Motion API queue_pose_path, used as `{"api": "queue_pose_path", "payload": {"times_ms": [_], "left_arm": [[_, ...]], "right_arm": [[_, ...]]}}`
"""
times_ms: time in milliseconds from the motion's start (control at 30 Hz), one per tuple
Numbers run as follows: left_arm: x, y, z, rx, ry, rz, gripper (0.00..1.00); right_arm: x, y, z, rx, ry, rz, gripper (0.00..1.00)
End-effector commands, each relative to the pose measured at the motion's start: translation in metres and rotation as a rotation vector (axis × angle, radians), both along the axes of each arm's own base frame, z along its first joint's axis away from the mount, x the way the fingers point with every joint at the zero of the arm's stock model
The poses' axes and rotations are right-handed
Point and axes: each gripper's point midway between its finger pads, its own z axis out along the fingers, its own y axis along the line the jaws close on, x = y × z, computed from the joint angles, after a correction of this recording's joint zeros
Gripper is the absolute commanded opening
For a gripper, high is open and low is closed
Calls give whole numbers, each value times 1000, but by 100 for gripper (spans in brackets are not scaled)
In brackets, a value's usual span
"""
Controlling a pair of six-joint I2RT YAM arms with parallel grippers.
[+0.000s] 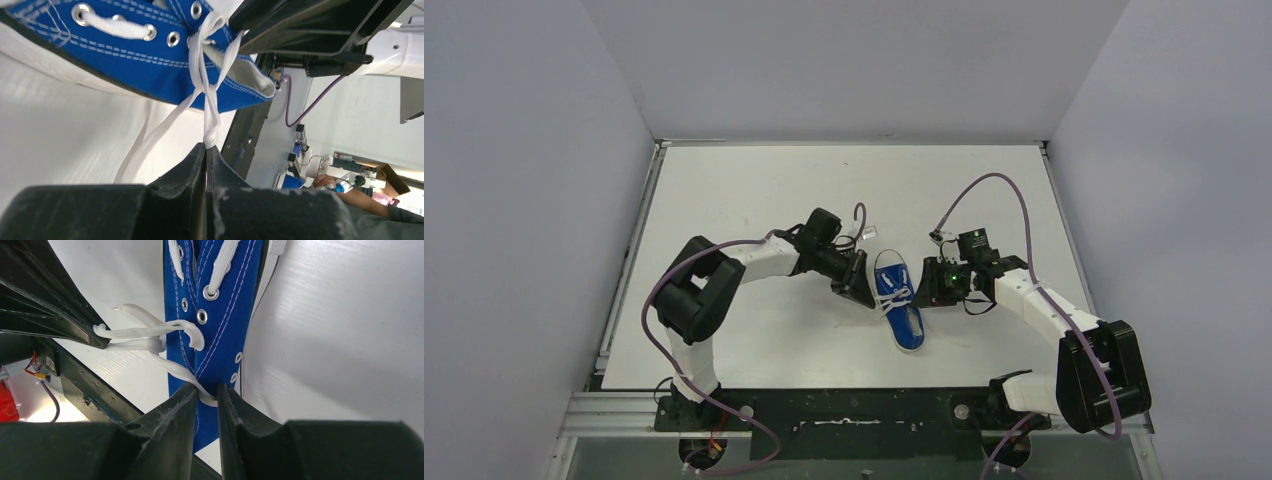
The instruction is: Tie the shoes
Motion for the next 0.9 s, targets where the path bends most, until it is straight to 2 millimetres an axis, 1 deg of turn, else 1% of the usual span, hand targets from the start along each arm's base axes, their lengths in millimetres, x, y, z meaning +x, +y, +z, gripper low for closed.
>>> {"api": "queue_pose_path", "payload": {"times_ms": [0, 133, 233, 333, 367, 433, 500, 600, 633, 667, 733, 800, 867], "left_arm": [[-14, 2, 14, -4, -67, -88, 0], [-24, -2, 11, 21, -75, -131, 0], [-26, -4, 11, 23, -78, -143, 0], [-26, -3, 11, 36, -85, -148, 0], [-24, -3, 13, 41, -96, -151, 1], [-20, -2, 14, 53, -117, -146, 14], [-14, -3, 17, 55, -141, -136, 28], [-1, -7, 25, 46, -176, -122, 41], [4, -9, 27, 48, -189, -113, 50], [9, -11, 29, 49, -200, -106, 55], [20, -18, 33, 51, -222, -94, 61], [29, -27, 35, 45, -225, -87, 62], [34, -37, 34, 33, -204, -92, 62]], "right_arm": [[11, 4, 14, 31, -56, 3, 22], [13, 5, 19, 36, -68, 5, 22], [15, 4, 23, 35, -82, 5, 21], [15, 5, 23, 39, -80, 12, 16], [14, 6, 22, 42, -74, 14, 15], [14, 6, 22, 42, -70, 18, 14], [13, 6, 22, 40, -68, 16, 15], [12, 5, 24, 40, -72, 20, 18], [11, 5, 23, 39, -68, 20, 19], [11, 5, 23, 39, -68, 21, 20], [10, 5, 23, 40, -65, 18, 20], [11, 4, 24, 36, -69, 15, 20], [12, 3, 27, 29, -80, 10, 22]]}}
